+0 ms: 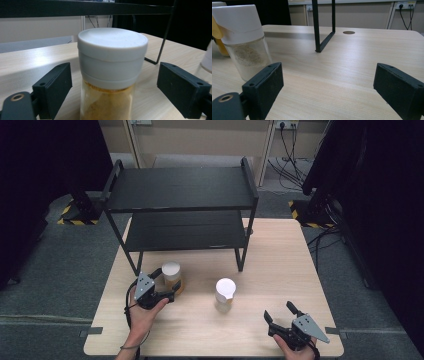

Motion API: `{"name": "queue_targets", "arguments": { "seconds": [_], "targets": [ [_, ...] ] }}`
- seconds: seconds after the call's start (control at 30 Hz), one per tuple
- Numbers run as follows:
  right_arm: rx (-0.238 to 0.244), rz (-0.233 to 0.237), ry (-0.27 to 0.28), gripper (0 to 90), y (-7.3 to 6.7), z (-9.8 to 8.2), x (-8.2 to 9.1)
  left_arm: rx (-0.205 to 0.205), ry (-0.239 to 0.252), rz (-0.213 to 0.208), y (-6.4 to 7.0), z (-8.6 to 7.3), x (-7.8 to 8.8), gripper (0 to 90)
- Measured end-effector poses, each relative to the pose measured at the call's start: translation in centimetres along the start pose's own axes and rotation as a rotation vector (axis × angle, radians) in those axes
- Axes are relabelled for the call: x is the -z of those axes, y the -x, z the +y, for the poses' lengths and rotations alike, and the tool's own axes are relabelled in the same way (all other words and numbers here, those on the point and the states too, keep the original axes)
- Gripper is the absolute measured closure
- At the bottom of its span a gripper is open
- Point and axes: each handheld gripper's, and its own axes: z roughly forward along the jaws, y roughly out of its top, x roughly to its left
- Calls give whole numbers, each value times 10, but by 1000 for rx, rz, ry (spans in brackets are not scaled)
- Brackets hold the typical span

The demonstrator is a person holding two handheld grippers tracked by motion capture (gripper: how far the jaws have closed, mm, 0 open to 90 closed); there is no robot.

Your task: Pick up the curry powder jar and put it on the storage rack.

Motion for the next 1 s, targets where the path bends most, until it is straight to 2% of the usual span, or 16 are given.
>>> {"name": "queue_targets", "arguments": {
  "seconds": [0.17, 0.3, 0.33, 0.57, 0.67, 1.0],
  "targets": [
    [-2, 2, -2, 95, 1, 0, 0, -2, 1, 25, 3, 1, -5, 162],
    [2, 3, -3, 95, 1, 1, 0, -8, 0, 28, 4, 2, -7, 187],
    [0, 4, -4, 95, 1, 1, 0, -11, 4, 30, 4, 2, -7, 222],
    [-4, 11, -11, 93, 2, 2, -1, -35, 9, 32, 6, 5, -9, 291],
    [-6, 11, -11, 93, 2, 2, -1, -29, 11, 37, 6, 4, -9, 330],
    [-11, 15, -13, 91, 3, 2, -1, -29, 0, 37, 6, 7, -8, 334]
  ]
}}
